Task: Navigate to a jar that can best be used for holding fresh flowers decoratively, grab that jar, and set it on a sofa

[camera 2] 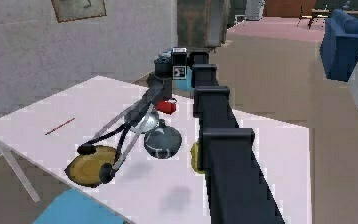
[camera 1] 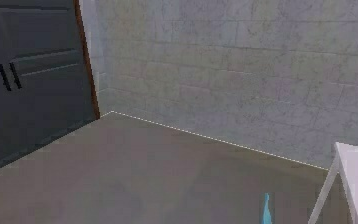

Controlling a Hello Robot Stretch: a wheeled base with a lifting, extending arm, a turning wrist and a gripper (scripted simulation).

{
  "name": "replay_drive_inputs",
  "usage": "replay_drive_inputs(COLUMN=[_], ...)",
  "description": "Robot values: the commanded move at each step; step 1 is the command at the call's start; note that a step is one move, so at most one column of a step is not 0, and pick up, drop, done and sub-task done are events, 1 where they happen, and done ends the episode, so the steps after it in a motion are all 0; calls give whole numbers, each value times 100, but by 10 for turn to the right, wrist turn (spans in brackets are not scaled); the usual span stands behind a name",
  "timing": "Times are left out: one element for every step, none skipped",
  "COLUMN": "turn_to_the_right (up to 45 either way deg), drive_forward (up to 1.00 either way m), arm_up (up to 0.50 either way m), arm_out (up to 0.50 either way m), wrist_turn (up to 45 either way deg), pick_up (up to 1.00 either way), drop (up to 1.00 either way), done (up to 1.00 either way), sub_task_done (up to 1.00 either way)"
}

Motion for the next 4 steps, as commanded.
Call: replay_drive_inputs(turn_to_the_right=[0,0,0,0], drive_forward=[0,0,0,0], arm_up=[0,0,0,-30], arm_out=[0,0,0,0], wrist_turn=[450,450,270,0], pick_up=[0,0,0,0], drop=[0,0,0,0], done=[0,0,0,0], sub_task_done=[0,0,0,0])
